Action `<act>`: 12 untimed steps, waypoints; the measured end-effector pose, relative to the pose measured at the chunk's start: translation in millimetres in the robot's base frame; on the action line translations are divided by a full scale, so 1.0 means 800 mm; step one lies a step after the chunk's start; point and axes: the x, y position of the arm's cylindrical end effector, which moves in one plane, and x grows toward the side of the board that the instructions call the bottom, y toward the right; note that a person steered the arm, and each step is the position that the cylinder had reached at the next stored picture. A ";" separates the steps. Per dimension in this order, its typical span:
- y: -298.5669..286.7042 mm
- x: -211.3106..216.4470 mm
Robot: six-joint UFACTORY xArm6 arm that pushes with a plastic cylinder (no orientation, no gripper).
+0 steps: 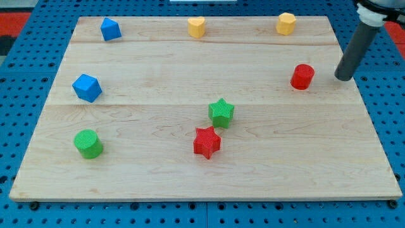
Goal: Move the red circle to the center of the board
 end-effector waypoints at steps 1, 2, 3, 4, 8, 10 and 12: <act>-0.037 0.000; -0.076 0.002; -0.102 0.002; -0.135 0.004; -0.291 -0.031; -0.326 -0.045; -0.401 -0.047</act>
